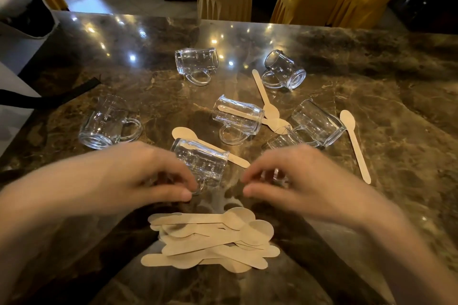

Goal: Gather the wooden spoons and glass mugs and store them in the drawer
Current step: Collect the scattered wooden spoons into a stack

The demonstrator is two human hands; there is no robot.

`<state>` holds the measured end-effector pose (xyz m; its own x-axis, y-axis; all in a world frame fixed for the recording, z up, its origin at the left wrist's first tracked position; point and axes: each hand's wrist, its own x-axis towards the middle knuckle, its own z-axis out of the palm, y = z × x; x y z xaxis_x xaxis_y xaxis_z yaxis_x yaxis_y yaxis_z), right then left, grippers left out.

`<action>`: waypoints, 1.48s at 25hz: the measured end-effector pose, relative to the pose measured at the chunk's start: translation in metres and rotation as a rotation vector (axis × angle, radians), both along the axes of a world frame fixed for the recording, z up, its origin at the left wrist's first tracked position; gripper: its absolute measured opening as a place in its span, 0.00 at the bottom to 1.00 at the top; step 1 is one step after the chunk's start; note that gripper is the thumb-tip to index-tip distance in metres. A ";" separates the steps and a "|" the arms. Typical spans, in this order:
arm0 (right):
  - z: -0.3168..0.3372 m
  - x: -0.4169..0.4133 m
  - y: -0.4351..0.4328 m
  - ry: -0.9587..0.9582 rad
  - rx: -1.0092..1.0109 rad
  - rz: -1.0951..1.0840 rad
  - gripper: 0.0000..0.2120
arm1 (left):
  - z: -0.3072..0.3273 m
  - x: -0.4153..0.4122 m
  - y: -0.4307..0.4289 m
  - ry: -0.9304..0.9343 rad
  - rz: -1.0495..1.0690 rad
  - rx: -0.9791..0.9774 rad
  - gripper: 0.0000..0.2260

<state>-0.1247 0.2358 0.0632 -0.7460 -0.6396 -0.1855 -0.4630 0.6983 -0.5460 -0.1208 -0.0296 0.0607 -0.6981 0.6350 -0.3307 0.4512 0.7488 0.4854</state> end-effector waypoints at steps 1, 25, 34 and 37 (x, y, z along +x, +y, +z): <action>0.006 -0.011 0.002 -0.022 -0.037 -0.045 0.13 | 0.007 -0.008 0.003 -0.025 -0.001 0.042 0.20; -0.043 -0.165 -0.015 0.311 0.249 -0.425 0.09 | -0.025 -0.096 0.048 0.193 -0.018 -0.248 0.12; -0.058 -0.168 -0.018 0.363 0.488 -0.445 0.17 | -0.031 -0.097 0.057 0.234 -0.015 -0.355 0.11; -0.058 -0.168 -0.019 0.344 0.480 -0.464 0.16 | -0.033 -0.098 0.060 0.245 -0.021 -0.377 0.09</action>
